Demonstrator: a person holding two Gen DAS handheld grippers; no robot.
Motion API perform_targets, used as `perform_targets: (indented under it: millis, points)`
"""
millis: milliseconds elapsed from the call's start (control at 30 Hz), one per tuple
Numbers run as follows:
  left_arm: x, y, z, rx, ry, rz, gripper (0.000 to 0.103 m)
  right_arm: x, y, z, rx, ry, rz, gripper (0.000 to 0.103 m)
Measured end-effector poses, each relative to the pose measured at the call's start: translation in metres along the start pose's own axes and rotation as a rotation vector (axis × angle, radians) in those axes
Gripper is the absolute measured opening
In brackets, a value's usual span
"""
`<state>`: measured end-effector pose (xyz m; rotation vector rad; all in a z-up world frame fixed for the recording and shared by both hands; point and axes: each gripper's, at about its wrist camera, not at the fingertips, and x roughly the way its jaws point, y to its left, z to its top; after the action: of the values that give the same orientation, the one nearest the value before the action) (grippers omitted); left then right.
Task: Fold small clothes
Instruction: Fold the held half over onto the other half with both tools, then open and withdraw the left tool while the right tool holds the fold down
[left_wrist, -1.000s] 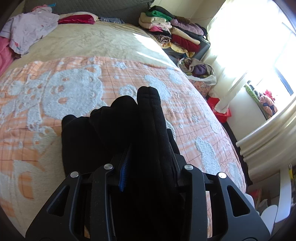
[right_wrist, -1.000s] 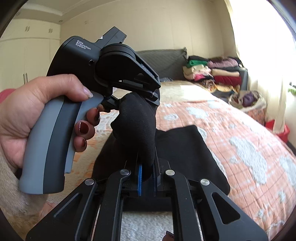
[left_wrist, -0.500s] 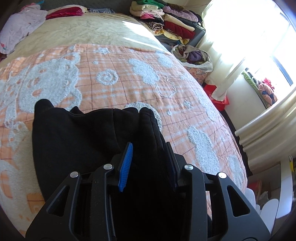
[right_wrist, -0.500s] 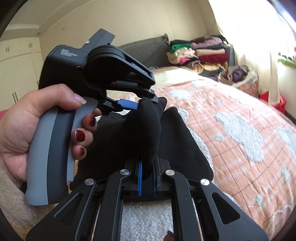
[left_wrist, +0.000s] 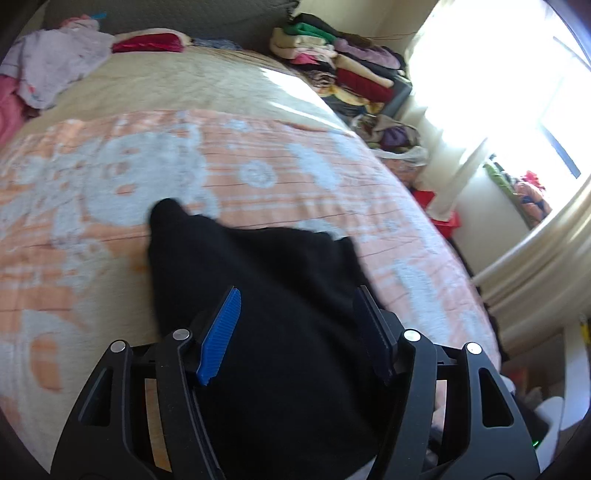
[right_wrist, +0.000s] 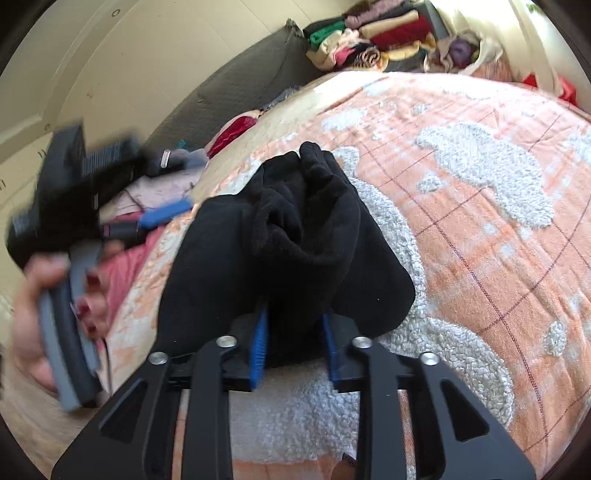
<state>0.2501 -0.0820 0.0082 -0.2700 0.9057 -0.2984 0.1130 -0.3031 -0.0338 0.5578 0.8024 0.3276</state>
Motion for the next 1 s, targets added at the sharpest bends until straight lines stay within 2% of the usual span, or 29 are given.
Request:
perform_targets:
  millis: [33,67,167,267,433,567,667,733,800,1000]
  points:
    - [0.0,0.008,-0.004,-0.005,0.008,0.024,0.055,-0.003,-0.001,0.008,0.006,0.004,0.016,0.043]
    - [0.001,0.016,-0.01,-0.011,0.017,0.043,0.055,-0.004,-0.001,0.013,0.011,0.004,0.033,0.055]
    - [0.004,0.036,-0.031,-0.035,0.049,0.056,0.056,-0.002,0.0,0.027,0.034,0.018,0.069,0.067]
    - [0.004,0.042,-0.044,-0.053,0.064,0.034,0.058,0.016,-0.007,0.052,0.048,0.079,0.074,0.067]
    - [0.0,0.035,-0.051,-0.038,0.064,0.034,0.059,0.044,-0.01,0.063,0.044,0.181,0.051,0.067]
    - [-0.002,0.032,-0.052,-0.028,0.067,0.034,0.059,0.056,-0.006,0.072,0.029,0.202,0.04,0.063]
    - [-0.004,0.029,-0.052,-0.009,0.07,0.039,0.059,0.063,-0.006,0.076,0.016,0.197,0.021,0.054]
    - [-0.004,0.026,-0.052,0.003,0.07,0.046,0.059,0.066,-0.008,0.079,0.01,0.2,0.021,0.045]
    - [-0.005,0.025,-0.052,0.009,0.07,0.05,0.059,0.07,-0.005,0.08,-0.015,0.207,0.033,0.028]
    - [-0.004,0.022,-0.05,0.017,0.071,0.062,0.059,0.063,0.016,0.085,-0.13,0.159,0.01,0.019]
